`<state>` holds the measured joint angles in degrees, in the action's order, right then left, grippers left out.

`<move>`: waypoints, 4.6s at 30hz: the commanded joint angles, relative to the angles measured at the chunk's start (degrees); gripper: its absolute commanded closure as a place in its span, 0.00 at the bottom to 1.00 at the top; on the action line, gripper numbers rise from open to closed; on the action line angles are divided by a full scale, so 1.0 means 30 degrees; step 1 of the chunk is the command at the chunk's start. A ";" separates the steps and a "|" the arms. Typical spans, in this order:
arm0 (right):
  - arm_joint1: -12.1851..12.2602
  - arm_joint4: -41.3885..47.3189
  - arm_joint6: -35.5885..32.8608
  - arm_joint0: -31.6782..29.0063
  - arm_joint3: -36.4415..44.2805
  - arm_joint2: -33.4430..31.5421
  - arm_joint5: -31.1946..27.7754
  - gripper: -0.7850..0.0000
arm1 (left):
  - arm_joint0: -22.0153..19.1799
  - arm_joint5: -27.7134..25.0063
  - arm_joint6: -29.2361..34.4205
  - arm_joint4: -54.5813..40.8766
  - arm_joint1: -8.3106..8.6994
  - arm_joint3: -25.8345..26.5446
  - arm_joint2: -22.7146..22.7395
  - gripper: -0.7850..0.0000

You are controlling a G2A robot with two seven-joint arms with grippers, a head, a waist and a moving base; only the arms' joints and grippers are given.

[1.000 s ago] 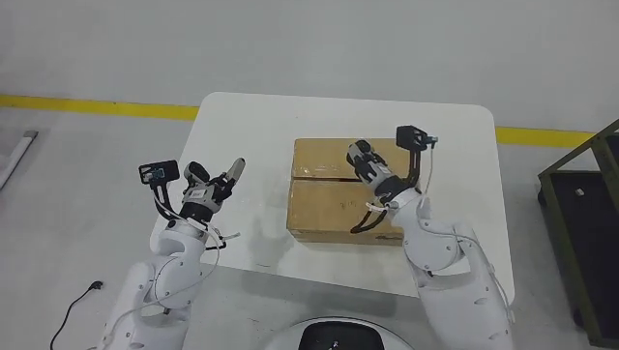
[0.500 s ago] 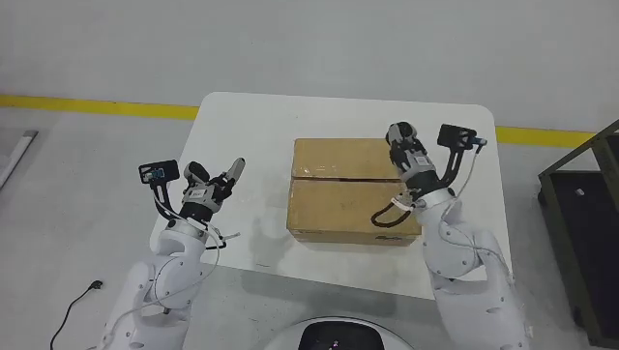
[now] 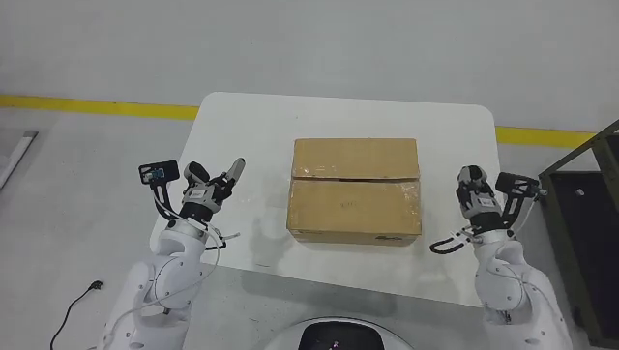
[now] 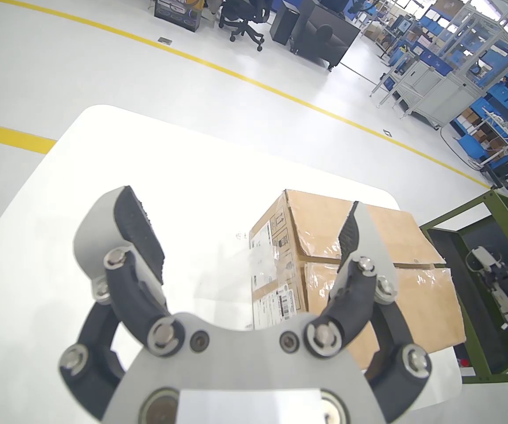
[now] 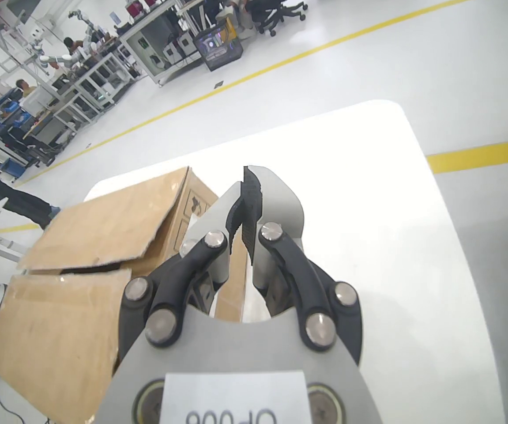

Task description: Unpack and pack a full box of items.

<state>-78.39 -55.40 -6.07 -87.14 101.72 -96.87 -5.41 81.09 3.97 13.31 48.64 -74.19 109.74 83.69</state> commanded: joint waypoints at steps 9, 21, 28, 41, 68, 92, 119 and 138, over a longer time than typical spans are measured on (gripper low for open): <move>0.0007 -0.0357 0.0758 -0.0880 -0.0440 0.1803 -0.2263 1.00 | 0.0000 0.0000 0.0000 0.0000 0.0000 0.0000 0.0000 0.00; 0.0218 0.0745 -0.0746 -0.1692 0.0535 0.2139 -0.4020 1.00 | 0.0000 0.0000 0.0000 0.0000 0.0000 0.0000 0.0000 0.00; 0.0147 0.1804 -0.1044 -0.1100 0.0941 0.1705 -0.0370 1.00 | 0.0000 0.0000 0.0000 0.0000 0.0000 0.0000 0.0000 0.00; 0.0057 0.1465 -0.1146 0.0640 0.0283 0.3200 0.1131 1.00 | -0.1030 -0.3367 -0.0367 0.5682 0.0254 -0.0880 -0.1449 0.00; 0.0139 0.1676 -0.1049 0.0446 0.0197 0.3594 0.1809 1.00 | -0.4541 -0.7447 0.0153 1.1616 0.0225 -0.4131 -0.5205 0.00; 0.0275 0.1574 -0.0983 0.0067 0.1157 0.3157 0.2449 1.00 | -0.9576 -0.6842 0.1424 1.7972 -0.0577 -0.8872 -0.9491 0.00; 0.0290 0.1802 -0.0245 0.0283 0.1394 0.3342 0.2977 1.00 | -1.0119 -0.5228 -0.0726 1.8037 -0.1121 -0.9935 -0.9303 1.00; 0.0335 0.1645 0.0211 0.0247 0.1968 0.2713 0.3605 1.00 | -0.9237 -0.6284 0.1039 1.5109 -0.1106 -0.7793 -0.7712 0.00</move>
<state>-77.39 -50.49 -5.47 -86.42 107.70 -88.68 5.46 53.69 -15.23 16.47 92.64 -77.49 86.77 60.81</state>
